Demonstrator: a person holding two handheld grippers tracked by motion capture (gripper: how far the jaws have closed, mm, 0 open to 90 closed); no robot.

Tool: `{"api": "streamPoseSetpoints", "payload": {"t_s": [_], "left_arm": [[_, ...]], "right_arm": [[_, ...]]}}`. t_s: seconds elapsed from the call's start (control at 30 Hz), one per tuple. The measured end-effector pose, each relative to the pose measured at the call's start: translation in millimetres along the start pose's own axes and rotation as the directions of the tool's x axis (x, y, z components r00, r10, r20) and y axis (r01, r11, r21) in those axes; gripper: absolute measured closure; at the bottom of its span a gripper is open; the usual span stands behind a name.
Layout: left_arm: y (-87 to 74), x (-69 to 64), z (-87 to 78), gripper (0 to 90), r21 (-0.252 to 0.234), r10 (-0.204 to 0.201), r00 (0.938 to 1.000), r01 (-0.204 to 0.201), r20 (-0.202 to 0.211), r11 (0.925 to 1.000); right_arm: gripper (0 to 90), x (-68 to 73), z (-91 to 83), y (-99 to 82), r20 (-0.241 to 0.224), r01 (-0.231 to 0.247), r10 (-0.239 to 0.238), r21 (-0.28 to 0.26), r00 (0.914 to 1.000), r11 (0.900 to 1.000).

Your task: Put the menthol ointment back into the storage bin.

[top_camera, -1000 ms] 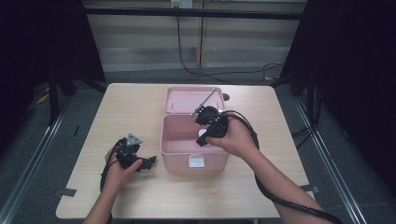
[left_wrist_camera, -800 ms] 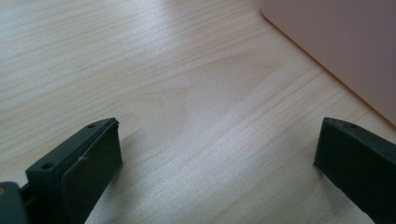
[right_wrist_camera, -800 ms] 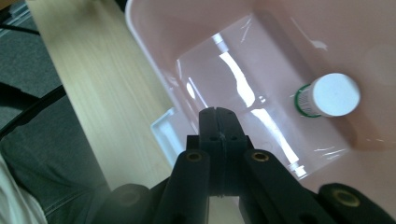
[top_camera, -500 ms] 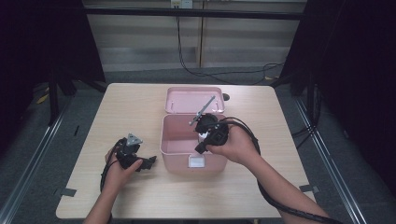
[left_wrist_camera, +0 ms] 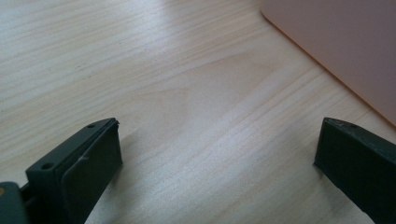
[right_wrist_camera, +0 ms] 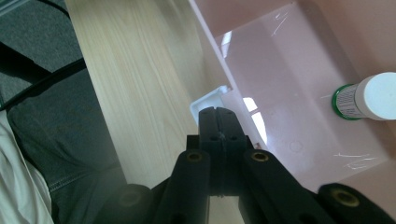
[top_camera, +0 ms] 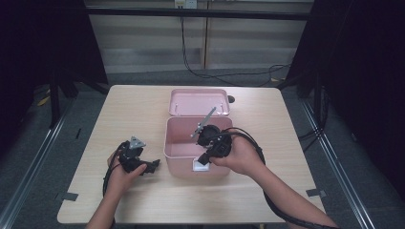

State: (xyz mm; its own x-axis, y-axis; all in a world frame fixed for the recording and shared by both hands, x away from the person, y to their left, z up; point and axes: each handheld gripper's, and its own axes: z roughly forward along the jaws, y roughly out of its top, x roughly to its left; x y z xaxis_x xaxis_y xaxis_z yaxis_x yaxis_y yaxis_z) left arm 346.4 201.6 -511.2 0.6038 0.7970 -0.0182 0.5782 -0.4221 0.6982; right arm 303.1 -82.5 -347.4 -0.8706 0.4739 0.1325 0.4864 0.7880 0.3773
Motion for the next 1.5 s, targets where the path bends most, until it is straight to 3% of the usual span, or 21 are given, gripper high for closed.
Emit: {"api": "streamPoseSetpoints", "payload": {"t_s": [0.27,0.3,0.63,0.7,1.07,1.23,1.5], "left_arm": [[0.0,0.0,0.0,0.1,0.000,0.000,1.0000,0.000,0.000,1.0000],[0.0,0.3,-0.1,0.1,0.002,0.004,1.0000,-0.004,0.000,1.0000],[0.0,0.3,-0.1,0.1,0.002,0.004,1.0000,-0.004,0.000,1.0000],[-0.1,0.3,-0.1,0.1,0.001,0.004,1.0000,-0.004,0.000,1.0000],[0.0,0.2,-0.1,0.1,0.001,0.004,1.0000,-0.004,0.000,1.0000],[-0.1,0.3,-0.1,0.1,0.001,0.004,1.0000,-0.004,0.000,1.0000],[-0.2,0.9,-1.4,2.3,-0.001,-0.005,1.0000,0.005,-0.006,1.0000]], "right_arm": [[90.0,-1.9,7.1,-4.1,-0.002,0.013,-0.013,-0.003,0.9999,0.9999],[90.0,-0.9,8.1,-4.2,-0.001,-0.003,0.003,-0.003,1.0000,1.0000],[90.0,1.2,16.9,-5.2,0.018,0.039,-0.040,0.020,0.9991,0.9990],[90.0,1.8,17.7,-5.5,0.016,0.029,-0.030,0.023,0.9994,0.9993],[90.0,3.8,21.3,-11.3,0.038,0.065,-0.065,-0.003,0.9972,0.9979],[90.0,6.9,22.6,-13.3,0.058,0.106,-0.105,-0.007,0.9928,0.9944],[90.0,7.7,23.4,-16.0,0.064,0.119,-0.117,-0.023,0.9910,0.9927]]}}
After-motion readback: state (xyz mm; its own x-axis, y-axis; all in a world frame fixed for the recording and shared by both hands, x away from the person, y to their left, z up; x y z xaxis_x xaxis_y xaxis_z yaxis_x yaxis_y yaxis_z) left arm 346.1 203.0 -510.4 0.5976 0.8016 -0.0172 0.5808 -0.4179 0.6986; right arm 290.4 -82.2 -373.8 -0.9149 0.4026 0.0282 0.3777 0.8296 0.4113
